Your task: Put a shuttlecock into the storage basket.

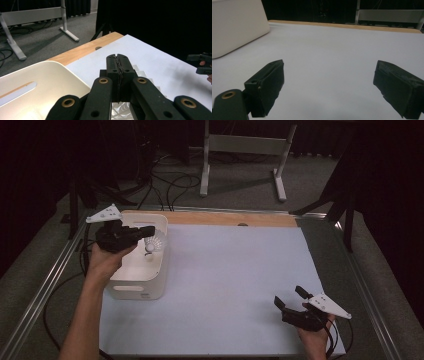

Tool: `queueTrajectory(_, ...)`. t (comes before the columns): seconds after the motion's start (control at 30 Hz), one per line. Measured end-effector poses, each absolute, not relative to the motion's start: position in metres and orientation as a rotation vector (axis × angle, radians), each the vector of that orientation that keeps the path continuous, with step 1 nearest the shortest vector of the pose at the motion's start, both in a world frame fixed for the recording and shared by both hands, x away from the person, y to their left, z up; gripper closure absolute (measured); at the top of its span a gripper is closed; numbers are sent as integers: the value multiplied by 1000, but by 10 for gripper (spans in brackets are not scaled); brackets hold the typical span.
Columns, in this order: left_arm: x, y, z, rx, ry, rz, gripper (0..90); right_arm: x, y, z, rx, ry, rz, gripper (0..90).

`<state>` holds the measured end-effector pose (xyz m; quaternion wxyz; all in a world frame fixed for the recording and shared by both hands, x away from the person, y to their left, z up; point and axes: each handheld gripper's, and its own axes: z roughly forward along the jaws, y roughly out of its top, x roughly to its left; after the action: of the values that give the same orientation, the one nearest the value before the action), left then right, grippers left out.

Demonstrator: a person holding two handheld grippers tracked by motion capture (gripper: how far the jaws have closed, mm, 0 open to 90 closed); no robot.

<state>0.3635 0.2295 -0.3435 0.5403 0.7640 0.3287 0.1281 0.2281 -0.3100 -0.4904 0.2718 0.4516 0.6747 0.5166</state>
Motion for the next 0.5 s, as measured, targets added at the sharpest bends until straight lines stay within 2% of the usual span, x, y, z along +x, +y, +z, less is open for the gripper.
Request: queueTrajectory(0.5,365,235,-345,1813,802,309,900,228,-310,-491,1217,1819,1391,99)
